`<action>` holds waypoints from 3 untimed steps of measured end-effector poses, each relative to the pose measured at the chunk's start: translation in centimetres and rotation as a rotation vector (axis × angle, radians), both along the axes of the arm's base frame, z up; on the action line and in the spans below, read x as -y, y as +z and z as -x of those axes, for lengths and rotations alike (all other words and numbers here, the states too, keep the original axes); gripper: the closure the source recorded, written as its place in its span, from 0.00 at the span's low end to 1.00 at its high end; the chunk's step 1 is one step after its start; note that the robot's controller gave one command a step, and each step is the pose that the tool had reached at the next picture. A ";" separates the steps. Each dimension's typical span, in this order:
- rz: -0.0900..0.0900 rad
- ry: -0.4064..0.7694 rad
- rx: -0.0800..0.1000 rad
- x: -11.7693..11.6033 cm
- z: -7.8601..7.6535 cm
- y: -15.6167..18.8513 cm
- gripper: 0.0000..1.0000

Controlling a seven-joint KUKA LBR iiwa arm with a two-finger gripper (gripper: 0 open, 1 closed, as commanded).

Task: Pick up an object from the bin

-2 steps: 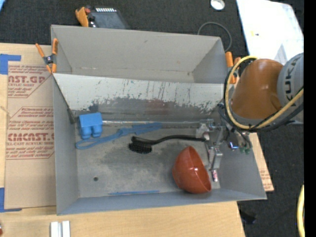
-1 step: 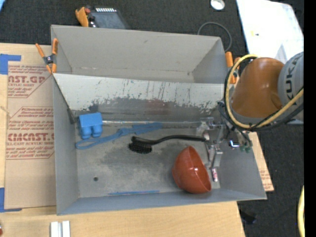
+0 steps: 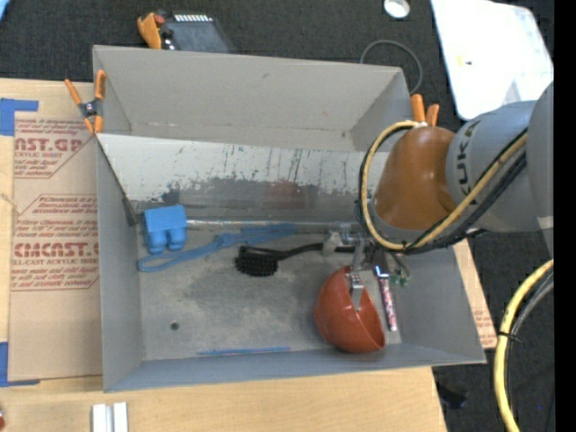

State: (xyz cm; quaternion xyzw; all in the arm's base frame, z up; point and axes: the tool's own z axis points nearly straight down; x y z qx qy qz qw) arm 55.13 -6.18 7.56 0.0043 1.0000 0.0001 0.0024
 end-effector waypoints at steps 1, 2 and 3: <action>0.003 -0.047 0.011 -0.8 2.3 -0.3 1.00; 0.004 -0.048 0.011 -0.8 2.3 -0.3 1.00; 0.003 -0.049 0.009 -3.3 2.3 6.0 1.00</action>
Offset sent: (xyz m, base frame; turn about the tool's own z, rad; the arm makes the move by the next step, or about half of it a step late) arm 0.0000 0.0000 0.0000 0.0000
